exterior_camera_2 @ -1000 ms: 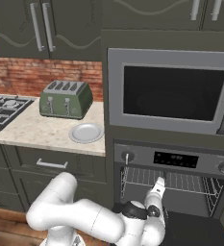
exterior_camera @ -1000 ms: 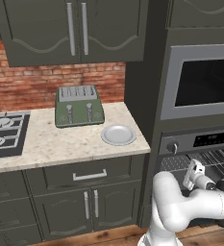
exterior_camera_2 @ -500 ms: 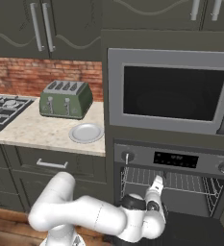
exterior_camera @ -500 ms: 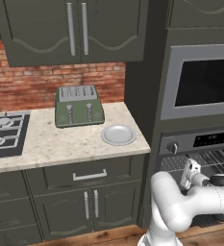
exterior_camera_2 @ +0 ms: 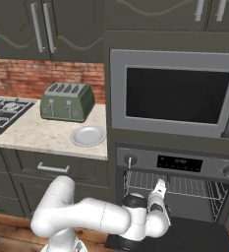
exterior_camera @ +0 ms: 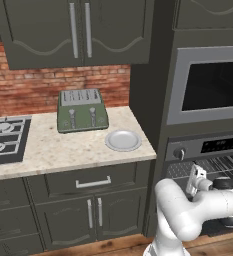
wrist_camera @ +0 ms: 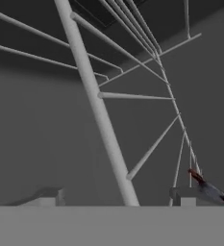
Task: Take the fish from the oven and place it on the plate on the counter.
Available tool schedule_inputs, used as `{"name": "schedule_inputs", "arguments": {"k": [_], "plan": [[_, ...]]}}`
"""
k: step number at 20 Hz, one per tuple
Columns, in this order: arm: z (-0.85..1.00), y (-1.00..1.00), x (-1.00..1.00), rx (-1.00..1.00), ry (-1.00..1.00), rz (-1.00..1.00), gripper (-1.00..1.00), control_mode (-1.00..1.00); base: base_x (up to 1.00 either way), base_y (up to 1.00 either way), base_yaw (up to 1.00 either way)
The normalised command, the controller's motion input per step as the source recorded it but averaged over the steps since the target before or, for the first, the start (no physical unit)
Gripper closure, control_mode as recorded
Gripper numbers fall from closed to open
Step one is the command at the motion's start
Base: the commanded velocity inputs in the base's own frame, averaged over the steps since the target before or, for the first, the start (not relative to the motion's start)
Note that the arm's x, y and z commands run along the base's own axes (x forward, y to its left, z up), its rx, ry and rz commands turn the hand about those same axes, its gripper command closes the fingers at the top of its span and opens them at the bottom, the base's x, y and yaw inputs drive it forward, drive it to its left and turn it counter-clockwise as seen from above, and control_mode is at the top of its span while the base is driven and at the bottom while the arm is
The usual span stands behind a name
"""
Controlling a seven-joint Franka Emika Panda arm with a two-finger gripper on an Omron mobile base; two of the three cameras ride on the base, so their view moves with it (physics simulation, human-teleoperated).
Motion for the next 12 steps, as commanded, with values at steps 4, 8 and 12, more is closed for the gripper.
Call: {"name": "schedule_inputs", "arguments": {"k": [4, 8, 12], "plan": [[-0.3, 0.0, 0.0, 0.0, 0.01, 0.04, 1.0, -1.0, 0.0, 0.0, 0.0], [-0.35, 0.0, -0.31, 0.0, 0.2, 0.06, 1.0, -1.0, 0.0, 0.0, 0.0], [-0.43, 0.02, -0.89, -0.1, 0.34, 0.02, 1.0, -1.0, 0.0, 0.0, 0.0]]}}
